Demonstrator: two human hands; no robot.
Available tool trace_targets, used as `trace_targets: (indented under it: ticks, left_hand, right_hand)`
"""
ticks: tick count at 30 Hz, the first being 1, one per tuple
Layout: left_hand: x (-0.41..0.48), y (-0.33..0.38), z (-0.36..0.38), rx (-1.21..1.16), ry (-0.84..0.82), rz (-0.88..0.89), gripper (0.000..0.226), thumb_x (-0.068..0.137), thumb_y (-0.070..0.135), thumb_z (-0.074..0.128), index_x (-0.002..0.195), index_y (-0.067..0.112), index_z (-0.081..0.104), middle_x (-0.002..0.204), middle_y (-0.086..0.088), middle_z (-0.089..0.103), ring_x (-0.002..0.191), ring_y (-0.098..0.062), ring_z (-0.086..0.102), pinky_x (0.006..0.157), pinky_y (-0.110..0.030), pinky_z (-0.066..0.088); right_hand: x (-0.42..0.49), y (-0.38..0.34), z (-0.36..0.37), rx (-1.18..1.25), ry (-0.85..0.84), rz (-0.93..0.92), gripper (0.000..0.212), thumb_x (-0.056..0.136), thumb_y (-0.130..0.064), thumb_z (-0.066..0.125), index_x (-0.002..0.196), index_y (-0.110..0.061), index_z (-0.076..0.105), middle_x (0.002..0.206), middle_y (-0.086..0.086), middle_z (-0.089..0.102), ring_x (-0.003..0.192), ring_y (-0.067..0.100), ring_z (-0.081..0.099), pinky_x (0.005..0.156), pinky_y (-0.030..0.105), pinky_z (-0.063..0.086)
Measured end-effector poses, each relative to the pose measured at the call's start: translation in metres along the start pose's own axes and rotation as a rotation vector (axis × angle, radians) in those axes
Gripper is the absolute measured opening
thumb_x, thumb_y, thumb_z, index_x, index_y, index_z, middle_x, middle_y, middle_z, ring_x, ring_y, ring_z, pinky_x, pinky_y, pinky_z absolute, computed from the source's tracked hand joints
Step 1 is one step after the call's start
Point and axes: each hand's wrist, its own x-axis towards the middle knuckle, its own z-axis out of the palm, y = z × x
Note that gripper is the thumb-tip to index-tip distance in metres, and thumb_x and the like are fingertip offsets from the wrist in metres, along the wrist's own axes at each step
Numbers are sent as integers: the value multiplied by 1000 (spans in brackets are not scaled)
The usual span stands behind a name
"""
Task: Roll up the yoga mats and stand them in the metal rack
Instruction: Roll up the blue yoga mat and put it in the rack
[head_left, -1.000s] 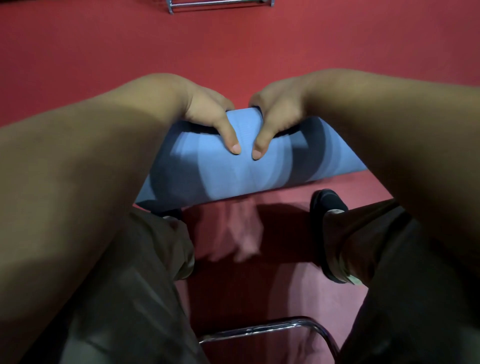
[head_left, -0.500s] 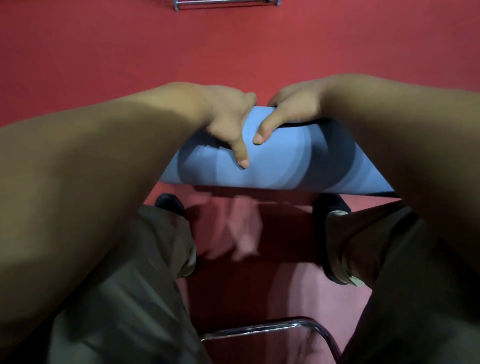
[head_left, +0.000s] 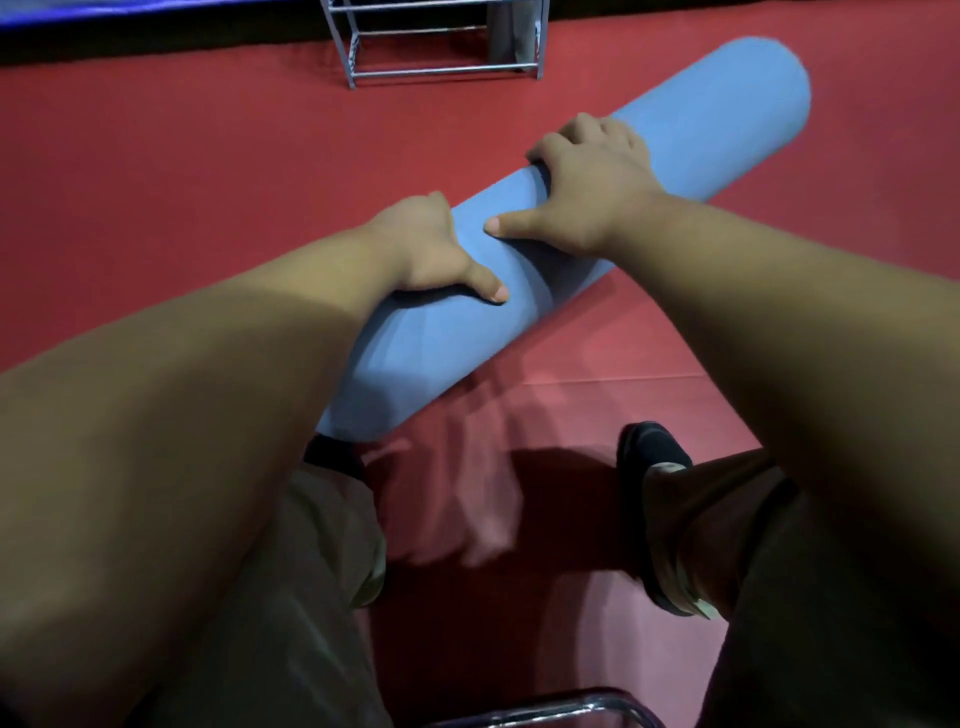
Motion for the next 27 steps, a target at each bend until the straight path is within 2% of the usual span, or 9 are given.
trace_targets:
  ticks: [5,10,13,17,19,20,22,23,27]
  left_hand:
    - [6,8,1,-100,-11,-41,120,45,84,90,133,9,55,120,-8,62,98,-33,58,76,-38,45]
    - [10,19,3,-181,-26,-79,102,47,78,92,119,12,62,111,-7,67,94,-32,64,74,-37,47]
    - [7,29,5,-180,-18,-79,100,52,74,94,122,12,59,110,-6,62,95,-32,61,76,-36,46]
    - [11,37,10,-198,-3,-86,102,49,75,94,120,14,55,112,-4,63,96,-31,61,75,-38,46]
    - [12,39,10,-219,9,-91,106,44,77,93,121,13,57,113,-4,65,95,-30,62,74,-37,47]
    - [13,40,9,-228,19,-91,109,44,78,93,124,13,58,114,-3,65,95,-29,62,74,-37,46]
    - [15,42,8,-245,38,-94,111,46,76,94,129,13,56,114,-1,61,96,-28,60,76,-36,45]
    - [15,43,7,-253,43,-91,113,48,75,95,132,12,54,114,0,59,97,-28,58,77,-35,44]
    - [18,55,4,-258,85,-56,116,53,75,93,138,11,49,116,0,54,99,-26,53,77,-36,41]
  right_hand:
    - [-1,1,-3,103,99,138,109,60,-93,63,140,-20,58,149,10,44,144,36,38,125,47,26]
    - [-1,2,-3,223,234,377,92,77,-71,74,144,-13,49,151,5,39,141,30,39,111,51,40]
    - [-2,3,-3,296,250,539,85,82,-60,77,143,-12,43,151,5,35,141,30,38,103,55,44]
    - [4,11,-1,436,123,769,90,87,-66,68,149,-7,41,153,13,33,138,38,42,105,48,45]
    - [5,16,-3,511,-45,777,88,93,-76,51,149,-7,53,149,20,45,131,45,52,109,49,47]
    - [5,17,-3,617,-113,772,88,94,-78,48,147,-8,56,144,22,51,123,48,60,108,54,50]
    - [4,20,-1,908,-162,825,95,82,-84,61,145,-13,56,134,19,56,100,51,68,87,68,59]
    - [4,22,2,1039,-167,856,100,73,-85,69,144,-16,55,131,16,57,95,49,69,78,69,60]
    - [10,30,10,1370,-30,851,124,43,-79,91,144,-20,49,127,5,66,93,33,72,57,52,61]
